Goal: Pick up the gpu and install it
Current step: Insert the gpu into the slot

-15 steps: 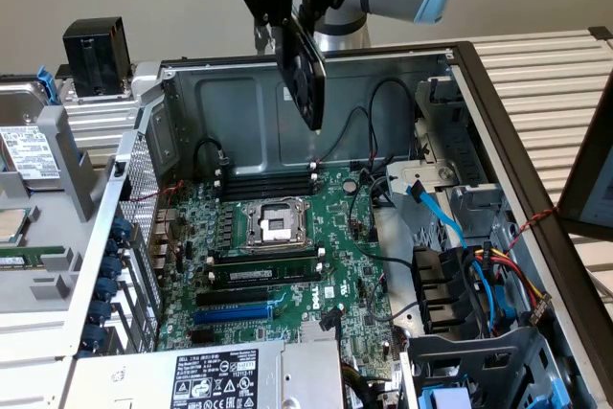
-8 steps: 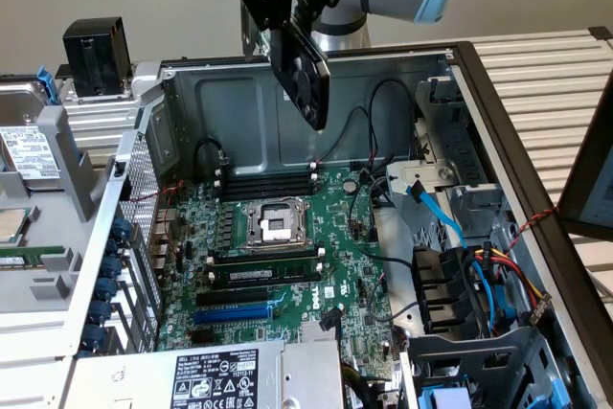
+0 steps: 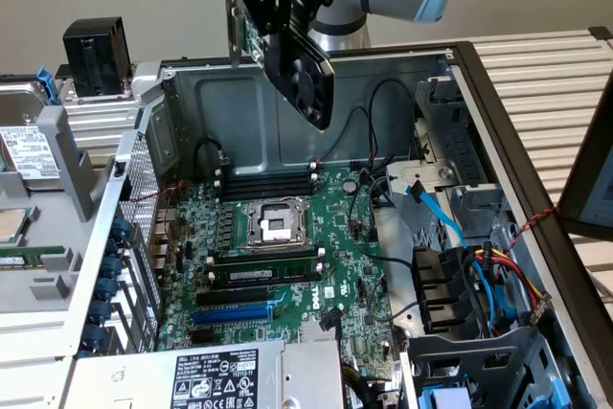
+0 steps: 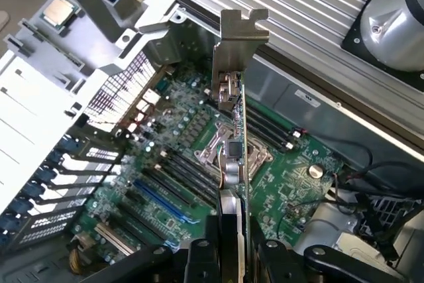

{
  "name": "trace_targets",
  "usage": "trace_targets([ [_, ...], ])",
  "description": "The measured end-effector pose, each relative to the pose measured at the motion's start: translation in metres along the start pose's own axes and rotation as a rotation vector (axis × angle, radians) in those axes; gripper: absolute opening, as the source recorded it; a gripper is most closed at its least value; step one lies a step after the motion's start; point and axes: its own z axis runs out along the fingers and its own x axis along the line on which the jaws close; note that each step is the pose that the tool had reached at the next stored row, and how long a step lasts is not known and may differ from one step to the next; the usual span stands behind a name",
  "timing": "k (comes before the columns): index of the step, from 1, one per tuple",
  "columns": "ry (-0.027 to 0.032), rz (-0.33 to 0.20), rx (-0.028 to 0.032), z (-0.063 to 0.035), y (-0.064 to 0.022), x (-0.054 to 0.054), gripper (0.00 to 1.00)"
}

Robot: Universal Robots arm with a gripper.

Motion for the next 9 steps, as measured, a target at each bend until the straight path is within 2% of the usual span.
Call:
trace_targets([
  [9,0.0315,-0.161,0.0051,0.0006,-0.0001,0.0,0.28],
])
